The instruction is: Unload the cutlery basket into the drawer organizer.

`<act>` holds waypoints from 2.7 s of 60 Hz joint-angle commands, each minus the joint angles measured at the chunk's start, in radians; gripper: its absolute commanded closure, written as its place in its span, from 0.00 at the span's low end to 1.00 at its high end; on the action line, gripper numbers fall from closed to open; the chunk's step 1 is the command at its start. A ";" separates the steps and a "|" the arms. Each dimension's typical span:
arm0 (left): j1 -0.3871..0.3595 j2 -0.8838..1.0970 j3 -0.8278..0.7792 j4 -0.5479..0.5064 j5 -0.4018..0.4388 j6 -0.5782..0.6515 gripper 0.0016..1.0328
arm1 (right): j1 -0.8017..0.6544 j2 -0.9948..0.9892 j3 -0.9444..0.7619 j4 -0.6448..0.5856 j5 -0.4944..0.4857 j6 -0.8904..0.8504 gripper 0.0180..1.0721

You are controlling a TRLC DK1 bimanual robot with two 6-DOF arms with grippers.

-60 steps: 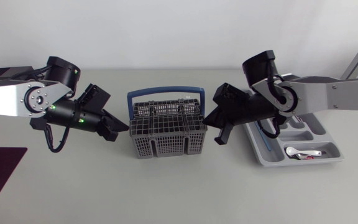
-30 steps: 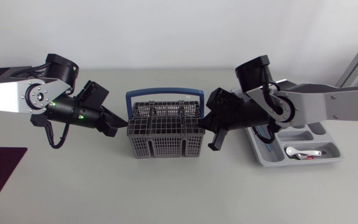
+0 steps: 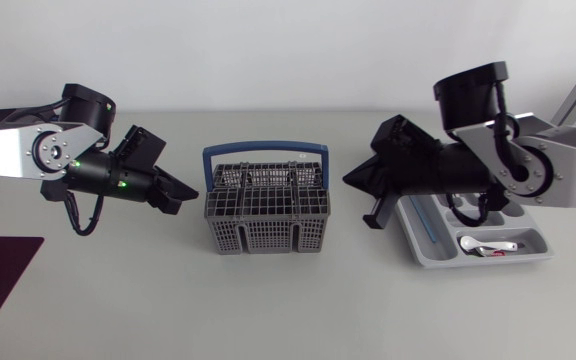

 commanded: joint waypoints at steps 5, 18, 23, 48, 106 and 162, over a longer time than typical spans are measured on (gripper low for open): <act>0.031 -0.062 -0.014 0.004 0.016 0.026 0.94 | -0.067 -0.073 -0.064 0.033 0.000 0.054 0.95; 0.056 -0.121 -0.040 0.020 0.002 -0.004 0.21 | -0.144 -0.158 -0.139 0.084 0.008 0.075 0.40; 0.056 -0.148 -0.053 0.031 -0.012 -0.017 0.03 | -0.161 -0.195 -0.173 0.111 0.012 0.075 0.04; 0.054 -0.280 -0.123 0.061 -0.170 -0.091 0.04 | -0.310 -0.375 -0.262 0.113 0.037 0.092 0.04; 0.069 -0.874 -0.452 0.167 -0.265 -0.212 0.04 | -0.429 -0.849 -0.536 0.154 0.210 0.253 0.04; 0.093 -1.342 -0.811 0.298 -0.439 -0.383 0.04 | -0.371 -1.234 -0.775 0.141 0.348 0.492 0.04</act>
